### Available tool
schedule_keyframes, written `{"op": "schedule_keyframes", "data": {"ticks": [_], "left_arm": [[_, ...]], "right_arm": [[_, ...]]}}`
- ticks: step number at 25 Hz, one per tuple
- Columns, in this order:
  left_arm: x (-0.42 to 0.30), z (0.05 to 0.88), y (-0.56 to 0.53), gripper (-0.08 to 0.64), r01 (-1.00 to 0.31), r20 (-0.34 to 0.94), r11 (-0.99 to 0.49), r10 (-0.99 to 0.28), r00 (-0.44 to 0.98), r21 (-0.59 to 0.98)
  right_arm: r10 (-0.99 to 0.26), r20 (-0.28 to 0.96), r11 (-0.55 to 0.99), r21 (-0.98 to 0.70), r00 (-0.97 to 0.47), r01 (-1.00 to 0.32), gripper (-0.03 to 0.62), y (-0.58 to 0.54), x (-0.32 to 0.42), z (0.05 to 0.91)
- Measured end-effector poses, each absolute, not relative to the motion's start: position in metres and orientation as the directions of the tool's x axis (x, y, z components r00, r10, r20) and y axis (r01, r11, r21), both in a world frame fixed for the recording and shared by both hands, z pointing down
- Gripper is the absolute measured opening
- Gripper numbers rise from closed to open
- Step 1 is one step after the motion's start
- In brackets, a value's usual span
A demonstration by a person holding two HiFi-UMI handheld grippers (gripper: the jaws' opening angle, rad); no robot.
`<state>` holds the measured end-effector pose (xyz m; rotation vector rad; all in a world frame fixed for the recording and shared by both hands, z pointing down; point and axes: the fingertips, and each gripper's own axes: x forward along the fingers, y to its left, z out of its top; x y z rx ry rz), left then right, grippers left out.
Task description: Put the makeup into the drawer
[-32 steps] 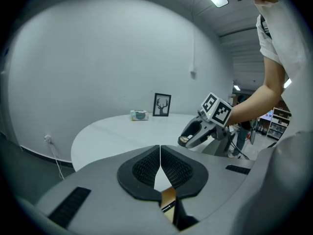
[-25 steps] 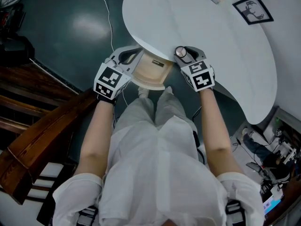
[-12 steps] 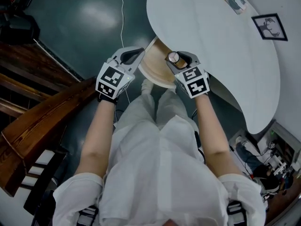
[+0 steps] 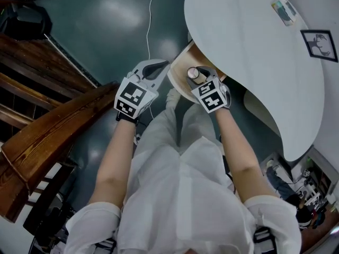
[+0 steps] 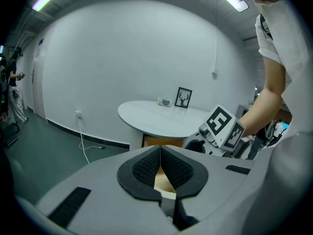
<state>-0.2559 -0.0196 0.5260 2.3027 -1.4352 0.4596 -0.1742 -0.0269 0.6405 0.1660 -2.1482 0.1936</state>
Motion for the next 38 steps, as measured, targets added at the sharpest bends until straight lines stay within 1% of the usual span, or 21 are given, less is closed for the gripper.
{"op": "schedule_keyframes", "data": {"ticks": [5, 11, 20, 29, 34, 38], "left_arm": [[-0.263, 0.543, -0.011, 0.018, -0.906, 0.484, -0.390, -0.768, 0.419, 0.165], [-0.269, 0.559, -0.014, 0.018, -0.907, 0.476, -0.383, -0.773, 0.419, 0.176], [-0.271, 0.564, -0.025, 0.018, -0.910, 0.454, -0.375, -0.789, 0.413, 0.177], [-0.271, 0.566, -0.022, 0.018, -0.912, 0.460, -0.369, -0.788, 0.409, 0.178], [-0.273, 0.559, -0.024, 0.018, -0.913, 0.462, -0.370, -0.788, 0.407, 0.173], [-0.275, 0.549, -0.026, 0.018, -0.912, 0.460, -0.374, -0.789, 0.407, 0.167]], "right_arm": [[-0.031, 0.852, 0.987, -0.057, -0.523, -0.152, 0.213, -0.030, -0.186, 0.691], [-0.003, 0.869, 0.995, -0.046, -0.494, -0.086, 0.213, -0.036, -0.201, 0.747], [0.018, 0.894, 1.000, -0.025, -0.448, -0.010, 0.213, -0.040, -0.210, 0.795], [0.019, 0.917, 0.998, 0.003, -0.399, 0.055, 0.213, -0.040, -0.210, 0.806], [0.029, 0.911, 0.999, -0.017, -0.412, 0.033, 0.222, -0.042, -0.211, 0.788], [0.021, 0.896, 0.999, -0.034, -0.443, -0.021, 0.221, -0.039, -0.207, 0.762]]}}
